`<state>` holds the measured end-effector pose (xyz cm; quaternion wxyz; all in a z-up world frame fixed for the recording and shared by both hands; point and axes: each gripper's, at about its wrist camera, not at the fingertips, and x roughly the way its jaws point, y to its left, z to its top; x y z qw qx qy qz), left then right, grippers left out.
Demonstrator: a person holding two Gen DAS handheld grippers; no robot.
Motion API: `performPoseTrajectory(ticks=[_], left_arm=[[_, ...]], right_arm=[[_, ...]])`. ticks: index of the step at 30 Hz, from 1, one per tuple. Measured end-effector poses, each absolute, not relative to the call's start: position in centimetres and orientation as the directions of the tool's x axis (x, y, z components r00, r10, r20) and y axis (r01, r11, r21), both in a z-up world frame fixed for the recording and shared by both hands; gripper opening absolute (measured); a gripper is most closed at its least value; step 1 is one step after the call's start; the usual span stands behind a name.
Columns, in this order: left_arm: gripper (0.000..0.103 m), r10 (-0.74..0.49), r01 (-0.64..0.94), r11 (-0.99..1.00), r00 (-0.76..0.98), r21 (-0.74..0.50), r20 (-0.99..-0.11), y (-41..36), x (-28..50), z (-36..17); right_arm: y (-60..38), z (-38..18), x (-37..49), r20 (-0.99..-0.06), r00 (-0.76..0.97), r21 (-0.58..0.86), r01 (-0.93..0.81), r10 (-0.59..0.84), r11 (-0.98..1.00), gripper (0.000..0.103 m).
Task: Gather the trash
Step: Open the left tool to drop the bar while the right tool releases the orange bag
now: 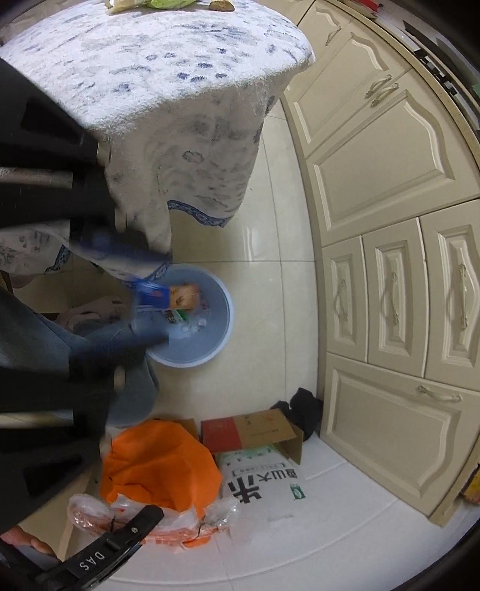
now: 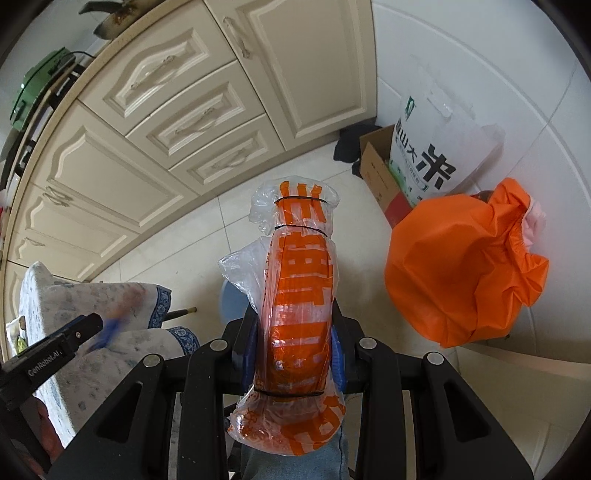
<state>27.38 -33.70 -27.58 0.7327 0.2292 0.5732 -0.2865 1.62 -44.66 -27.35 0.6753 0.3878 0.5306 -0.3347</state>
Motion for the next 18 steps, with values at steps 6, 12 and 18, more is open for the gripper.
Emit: performPoseTrajectory(ticks=[6,12,18], left_arm=[[0.054,-0.167,0.666,0.746,0.203,0.011,-0.965,-32.3,27.6,-26.9],[0.054,-0.161,0.646,0.763,0.198,0.005,-0.967,-30.6,27.6,-26.5],[0.054,-0.166,0.632,0.775,0.203,0.000,-0.965,-28.6,27.7,-25.6]], right_arm=[[-44.2,-27.7,2.3,-0.978,0.207,0.167,0.855,-0.028,0.491,0.032],[-43.5,-27.7,3.6,-0.978,0.207,0.169,0.836,-0.015,0.523,0.032],[-42.3,-27.3,6.0,-0.974,0.225,0.181,0.795,-0.004,0.579,0.032]])
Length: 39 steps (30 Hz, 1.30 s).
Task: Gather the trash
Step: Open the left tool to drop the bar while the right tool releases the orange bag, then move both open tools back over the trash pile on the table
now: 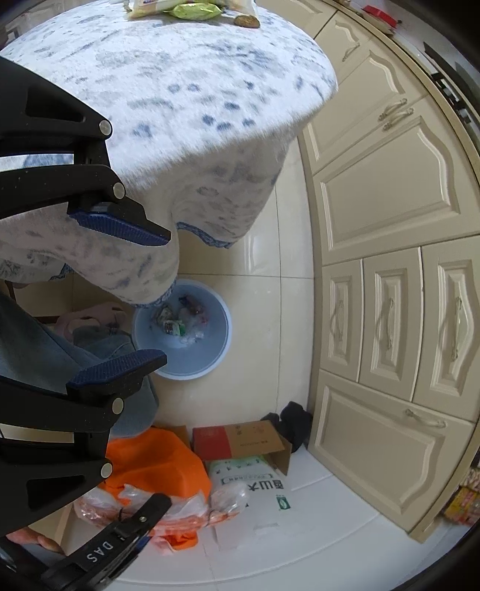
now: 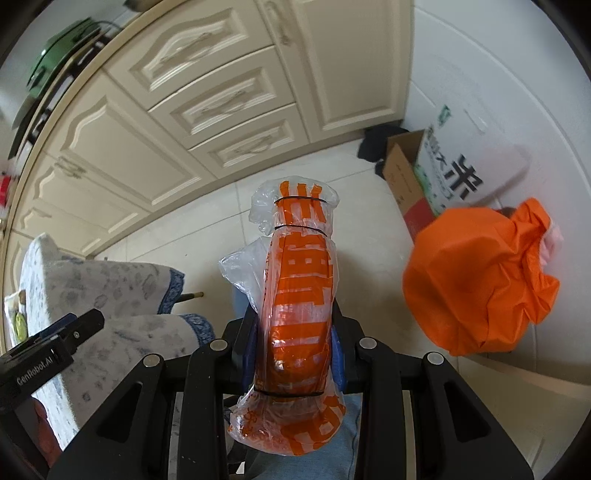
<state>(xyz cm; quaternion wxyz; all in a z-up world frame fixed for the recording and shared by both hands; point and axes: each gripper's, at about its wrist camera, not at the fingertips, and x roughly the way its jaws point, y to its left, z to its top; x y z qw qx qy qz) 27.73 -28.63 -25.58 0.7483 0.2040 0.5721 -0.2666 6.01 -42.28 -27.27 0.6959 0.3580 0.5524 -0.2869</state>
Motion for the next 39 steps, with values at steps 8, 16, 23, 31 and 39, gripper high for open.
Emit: performPoseTrajectory(ticks=[8,16,23,31,39], left_arm=[[0.054,-0.216,0.602,0.797,0.197,-0.056,-0.956,-25.2,28.4,-23.8],[0.054,-0.246,0.602,0.795,0.209,-0.073,-0.946,-23.1,28.4,-22.5],[0.054,-0.260,0.601,0.794,0.206,-0.087,-0.944,-21.9,27.9,-21.9],[0.054,-0.254,0.602,0.795,0.213,-0.078,-0.943,-22.2,27.8,-21.7],[0.054,-0.230,0.587,0.808,0.234,-0.051,-0.945,-23.9,27.3,-21.8]], right_arm=[[-39.9,-26.6,10.5,-0.967,0.254,0.204,0.719,0.022,0.664,0.032],[-38.9,-25.7,13.1,-0.960,0.276,0.223,0.681,0.037,0.698,0.035],[-38.9,-24.7,13.2,-0.952,0.306,0.243,0.684,0.032,0.688,0.038],[-38.6,-24.6,12.7,-0.956,0.292,0.229,0.685,0.026,0.691,0.038],[-38.2,-24.0,12.2,-0.958,0.287,0.209,0.676,0.009,0.706,0.042]])
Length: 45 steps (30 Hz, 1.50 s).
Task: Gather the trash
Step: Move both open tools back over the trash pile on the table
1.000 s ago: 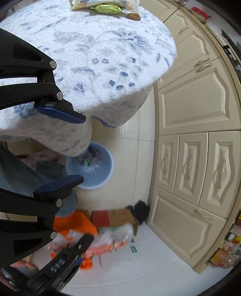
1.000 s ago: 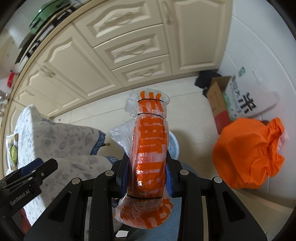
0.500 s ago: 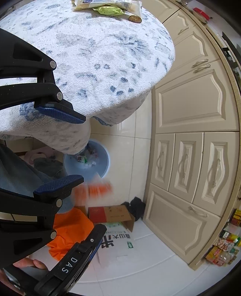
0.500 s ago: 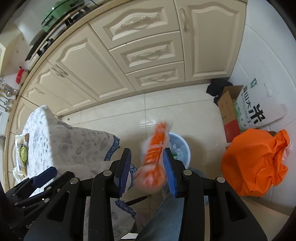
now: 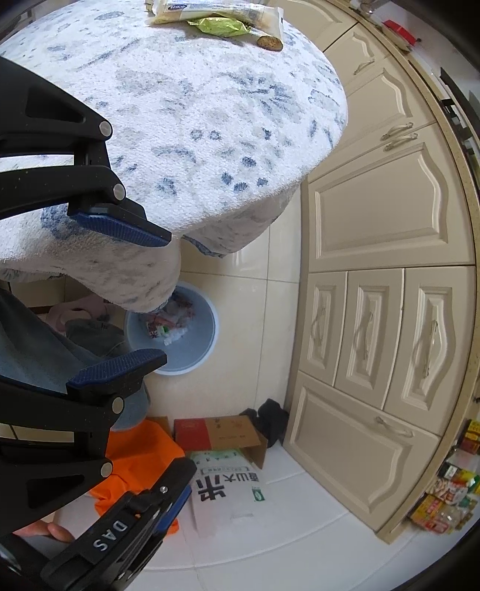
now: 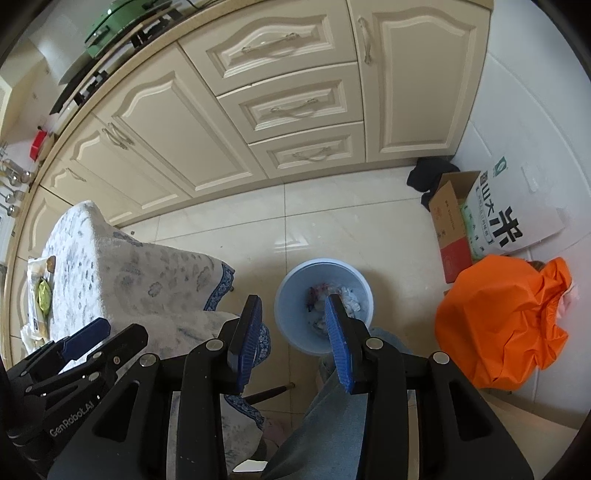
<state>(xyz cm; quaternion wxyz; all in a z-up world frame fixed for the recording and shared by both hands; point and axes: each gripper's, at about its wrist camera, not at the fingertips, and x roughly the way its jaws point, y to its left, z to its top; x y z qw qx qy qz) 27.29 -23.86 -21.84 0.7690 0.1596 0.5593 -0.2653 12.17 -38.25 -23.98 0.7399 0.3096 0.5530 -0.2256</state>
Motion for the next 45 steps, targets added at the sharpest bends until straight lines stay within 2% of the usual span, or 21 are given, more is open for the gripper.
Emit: performPoseTrajectory(ticks=[1,3,5,9,14,28,33,37,45], left_arm=[[0.054,-0.226,0.583,0.811,0.237,-0.048,-0.945,-23.9,27.2,-21.8],[0.054,-0.225,0.573,0.818,0.241,-0.049,-0.944,-24.0,27.0,-21.8],[0.054,-0.227,0.562,0.826,0.244,-0.054,-0.943,-23.9,27.0,-21.7],[0.055,-0.226,0.549,0.834,0.247,-0.056,-0.942,-23.7,26.9,-21.6],[0.061,-0.227,0.560,0.827,0.258,-0.046,-0.939,-23.7,26.4,-21.5],[0.062,-0.250,0.605,0.794,0.247,-0.053,-0.936,-23.3,23.0,-20.6],[0.063,-0.278,0.618,0.784,0.266,-0.059,-0.923,-21.2,20.7,-19.3],[0.067,-0.305,0.617,0.784,0.295,-0.063,-0.906,-18.8,19.1,-17.9],[0.068,-0.333,0.594,0.802,0.352,-0.066,-0.875,-13.1,15.6,-15.3]], right_arm=[[-38.3,-23.7,11.9,-0.959,0.284,0.198,0.683,-0.007,0.704,0.046],[-38.4,-23.5,11.6,-0.959,0.283,0.188,0.698,-0.025,0.691,0.070],[-38.7,-23.0,11.0,-0.953,0.296,0.183,0.712,-0.054,0.679,0.081],[-39.1,-22.6,10.4,-0.953,0.294,0.173,0.728,-0.075,0.663,0.088],[-39.6,-22.5,9.3,-0.955,0.285,0.168,0.747,-0.082,0.643,0.091],[-37.8,-20.0,6.2,-0.944,0.301,0.145,0.747,-0.135,0.648,0.091],[-36.3,-18.3,4.7,-0.934,0.319,0.144,0.748,-0.161,0.648,0.091],[-35.2,-17.2,3.7,-0.925,0.337,0.150,0.750,-0.177,0.645,0.095],[-32.1,-15.0,2.5,-0.906,0.381,0.173,0.732,-0.185,0.659,0.098]])
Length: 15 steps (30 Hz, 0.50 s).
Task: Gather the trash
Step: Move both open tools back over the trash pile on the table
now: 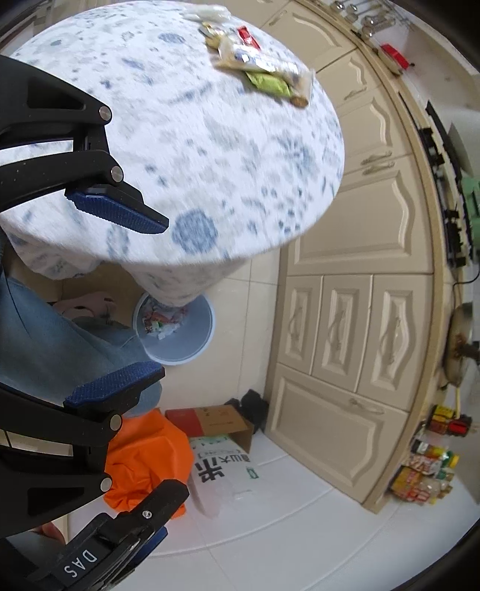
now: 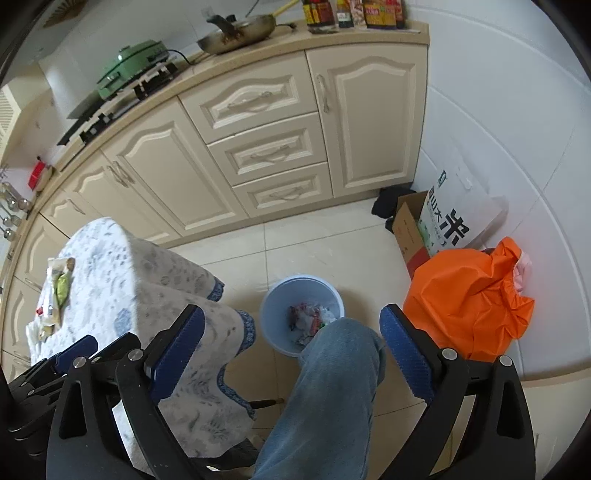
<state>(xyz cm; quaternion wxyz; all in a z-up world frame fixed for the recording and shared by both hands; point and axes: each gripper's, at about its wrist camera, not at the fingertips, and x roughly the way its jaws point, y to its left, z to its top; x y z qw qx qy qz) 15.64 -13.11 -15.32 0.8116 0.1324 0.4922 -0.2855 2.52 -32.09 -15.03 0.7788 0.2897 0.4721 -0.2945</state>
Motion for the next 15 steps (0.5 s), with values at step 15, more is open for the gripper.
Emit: performPoseTrajectory(ticks=[15], left_arm=[[0.070,-0.320,0.462,0.881,0.431,-0.098,-0.844,0.3,14.6,-12.1]], right_arm=[[-24.5,-13.6,5.8,-0.897,0.420,0.178,0.627,-0.137,0.758,0.101]])
